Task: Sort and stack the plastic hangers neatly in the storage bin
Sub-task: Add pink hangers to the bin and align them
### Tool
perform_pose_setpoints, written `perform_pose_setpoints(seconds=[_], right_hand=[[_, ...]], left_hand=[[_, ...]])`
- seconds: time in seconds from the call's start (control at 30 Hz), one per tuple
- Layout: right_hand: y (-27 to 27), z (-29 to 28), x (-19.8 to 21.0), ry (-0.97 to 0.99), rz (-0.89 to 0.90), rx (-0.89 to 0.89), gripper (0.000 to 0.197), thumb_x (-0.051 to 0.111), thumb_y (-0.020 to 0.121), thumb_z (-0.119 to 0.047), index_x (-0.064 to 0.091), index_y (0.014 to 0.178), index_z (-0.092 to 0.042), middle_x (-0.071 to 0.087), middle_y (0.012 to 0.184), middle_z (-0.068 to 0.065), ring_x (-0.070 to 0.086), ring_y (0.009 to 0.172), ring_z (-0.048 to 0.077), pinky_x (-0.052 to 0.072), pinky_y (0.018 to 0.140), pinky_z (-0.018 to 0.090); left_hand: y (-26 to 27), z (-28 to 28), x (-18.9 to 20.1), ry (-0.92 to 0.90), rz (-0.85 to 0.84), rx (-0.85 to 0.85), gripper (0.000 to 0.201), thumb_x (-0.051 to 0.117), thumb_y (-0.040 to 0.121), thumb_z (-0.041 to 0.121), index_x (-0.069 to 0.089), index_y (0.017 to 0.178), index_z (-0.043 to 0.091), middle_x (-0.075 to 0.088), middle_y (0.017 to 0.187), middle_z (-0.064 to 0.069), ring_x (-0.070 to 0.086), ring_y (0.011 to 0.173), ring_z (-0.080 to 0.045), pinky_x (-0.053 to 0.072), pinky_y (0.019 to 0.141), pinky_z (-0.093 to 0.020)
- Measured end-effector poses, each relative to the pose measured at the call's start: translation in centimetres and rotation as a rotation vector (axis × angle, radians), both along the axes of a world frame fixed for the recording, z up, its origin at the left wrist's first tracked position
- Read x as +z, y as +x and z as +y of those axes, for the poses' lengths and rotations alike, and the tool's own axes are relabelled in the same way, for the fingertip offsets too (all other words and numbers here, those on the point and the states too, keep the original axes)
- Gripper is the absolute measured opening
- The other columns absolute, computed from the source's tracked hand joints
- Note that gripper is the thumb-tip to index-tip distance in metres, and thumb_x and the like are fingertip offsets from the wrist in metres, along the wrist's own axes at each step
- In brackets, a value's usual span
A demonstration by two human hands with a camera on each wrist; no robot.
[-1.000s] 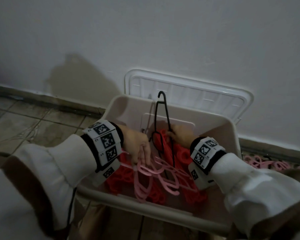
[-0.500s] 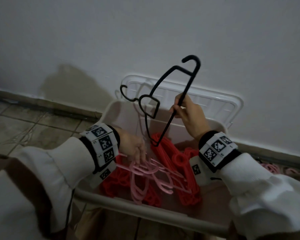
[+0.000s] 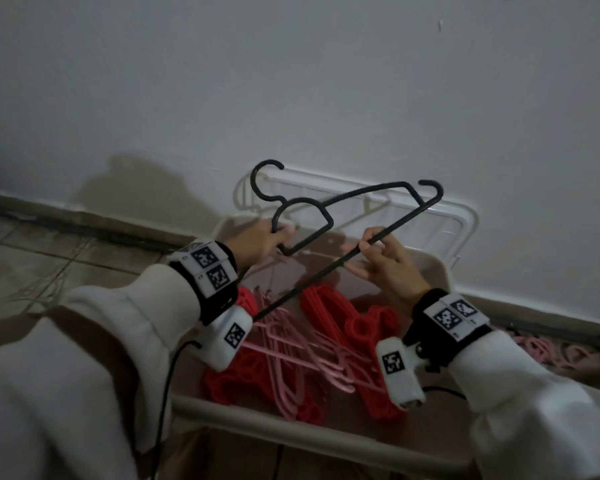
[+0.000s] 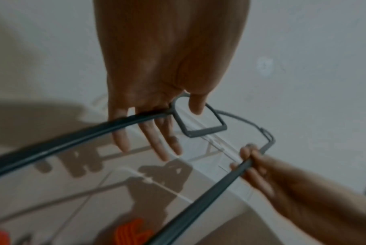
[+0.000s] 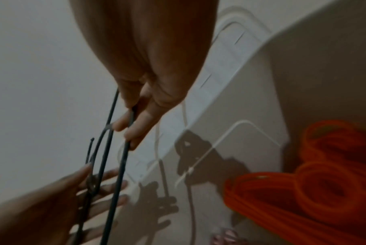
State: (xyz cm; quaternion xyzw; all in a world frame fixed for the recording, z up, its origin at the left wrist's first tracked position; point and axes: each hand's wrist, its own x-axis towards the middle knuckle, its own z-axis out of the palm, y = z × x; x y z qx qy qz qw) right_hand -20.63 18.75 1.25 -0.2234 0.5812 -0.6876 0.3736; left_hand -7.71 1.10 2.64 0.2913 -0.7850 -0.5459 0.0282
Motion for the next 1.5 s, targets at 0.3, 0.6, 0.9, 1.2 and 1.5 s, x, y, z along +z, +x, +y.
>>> perform_pose_setpoints(seconds=[0.3, 0.6, 0.9, 1.2, 1.5], right_hand=[[0.4, 2.6, -4.0, 1.198, 0.981, 0.861, 0.062, 0.060, 0.088, -0.017, 0.029, 0.141, -0.011, 0.046, 0.138, 0.011, 0.048, 0.123, 0.025, 0.037, 0.097, 0.029], [2.4, 2.3, -6.4, 0.954, 0.993, 1.005, 0.041, 0.048, 0.090, -0.004, 0.042, 0.131, -0.012, 0.059, 0.118, 0.013, 0.057, 0.100, 0.023, 0.035, 0.076, 0.020], [0.2, 1.6, -5.1, 0.743, 1.048, 0.854, 0.035, 0.062, 0.075, 0.005, 0.061, 0.109, -0.002, 0.066, 0.101, 0.011, 0.057, 0.082, 0.017, 0.035, 0.070, 0.016], [0.3, 1.9, -5.4, 0.729, 0.901, 0.877, 0.028, 0.067, 0.080, -0.007, 0.062, 0.108, -0.006, 0.057, 0.094, -0.005, 0.052, 0.085, 0.007, 0.034, 0.069, 0.002], [-0.4, 1.9, -4.8, 0.681, 0.637, 0.677, 0.046, 0.076, 0.069, -0.003, 0.057, 0.111, -0.010, 0.064, 0.111, 0.009, 0.060, 0.102, 0.023, 0.048, 0.091, 0.033]], left_hand=[[-1.3, 0.4, -3.2, -0.102, 0.054, 0.026, 0.032, 0.036, 0.098, 0.003, 0.053, 0.075, 0.017, 0.056, 0.071, 0.004, 0.057, 0.057, 0.006, 0.040, 0.057, -0.003], [-3.2, 1.7, -2.8, -0.069, 0.120, -0.013, 0.031, 0.041, 0.097, 0.006, 0.056, 0.076, 0.021, 0.059, 0.070, 0.005, 0.059, 0.074, -0.015, 0.047, 0.088, -0.034], [-3.2, 0.5, -1.4, -0.012, 0.203, 0.033, 0.036, 0.037, 0.098, 0.002, 0.054, 0.071, 0.019, 0.055, 0.070, -0.004, 0.053, 0.075, -0.019, 0.045, 0.085, -0.035], [-2.7, 0.5, -1.2, -0.037, 0.186, 0.040, 0.035, 0.039, 0.098, 0.003, 0.055, 0.072, 0.020, 0.056, 0.071, -0.003, 0.056, 0.085, -0.022, 0.047, 0.092, -0.038], [-2.3, 0.3, -0.8, -0.061, 0.200, 0.033, 0.032, 0.041, 0.098, 0.007, 0.056, 0.074, 0.023, 0.059, 0.075, -0.002, 0.061, 0.090, -0.027, 0.050, 0.092, -0.040]])
